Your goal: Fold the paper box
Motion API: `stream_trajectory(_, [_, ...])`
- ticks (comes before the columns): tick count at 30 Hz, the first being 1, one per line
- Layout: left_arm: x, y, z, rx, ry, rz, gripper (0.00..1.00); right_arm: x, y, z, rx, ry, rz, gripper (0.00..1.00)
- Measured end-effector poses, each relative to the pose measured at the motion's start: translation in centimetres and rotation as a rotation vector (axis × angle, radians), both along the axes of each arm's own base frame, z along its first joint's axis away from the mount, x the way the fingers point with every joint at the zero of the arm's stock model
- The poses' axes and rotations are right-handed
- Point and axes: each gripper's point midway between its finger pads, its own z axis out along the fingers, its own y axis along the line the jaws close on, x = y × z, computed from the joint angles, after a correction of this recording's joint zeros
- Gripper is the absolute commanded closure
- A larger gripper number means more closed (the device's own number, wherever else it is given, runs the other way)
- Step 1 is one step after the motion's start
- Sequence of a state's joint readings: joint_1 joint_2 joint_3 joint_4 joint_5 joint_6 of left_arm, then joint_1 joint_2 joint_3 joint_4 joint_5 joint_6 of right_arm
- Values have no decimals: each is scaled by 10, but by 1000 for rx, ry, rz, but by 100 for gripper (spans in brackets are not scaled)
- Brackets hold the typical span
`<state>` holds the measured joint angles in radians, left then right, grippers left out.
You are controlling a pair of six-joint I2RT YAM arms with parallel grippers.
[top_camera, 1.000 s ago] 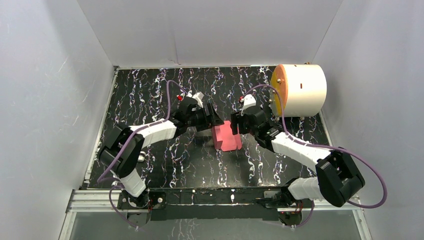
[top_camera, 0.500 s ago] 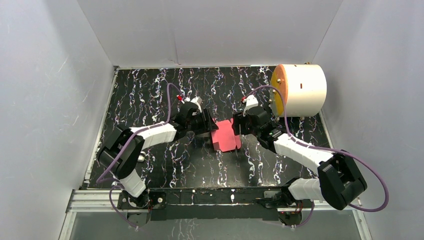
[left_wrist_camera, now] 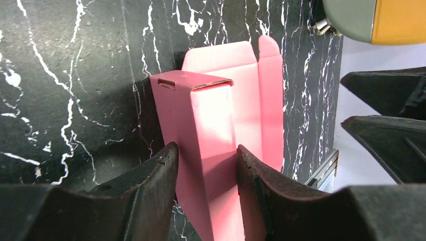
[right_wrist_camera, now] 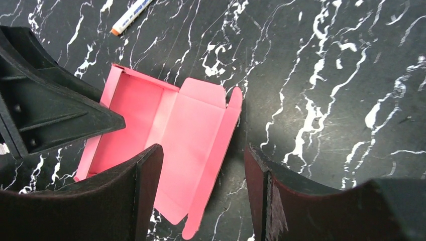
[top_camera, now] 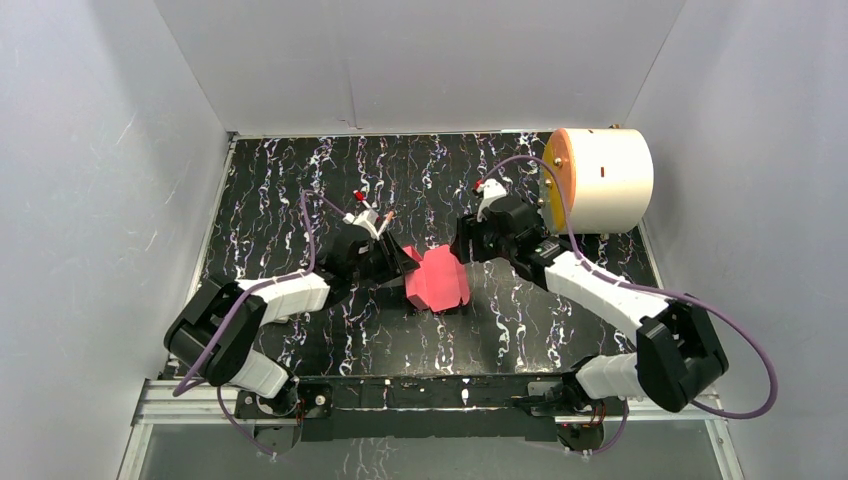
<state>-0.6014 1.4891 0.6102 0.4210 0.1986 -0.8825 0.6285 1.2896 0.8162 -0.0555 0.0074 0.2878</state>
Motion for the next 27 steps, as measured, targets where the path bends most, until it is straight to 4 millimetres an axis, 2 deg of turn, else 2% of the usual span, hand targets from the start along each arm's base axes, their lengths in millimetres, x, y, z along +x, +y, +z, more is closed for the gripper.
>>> stream_trajectory(9, [-3,5,-1,-73,2,32,59,-10,8,-40,-23,153,22,41])
stream_trajectory(22, [-6,8,-2,-123,11,41,58,-18,12,-63,-36,240,34,76])
stream_trajectory(27, [-6,9,-2,-129,13,41,43,-19,13,-61,-50,240,41,93])
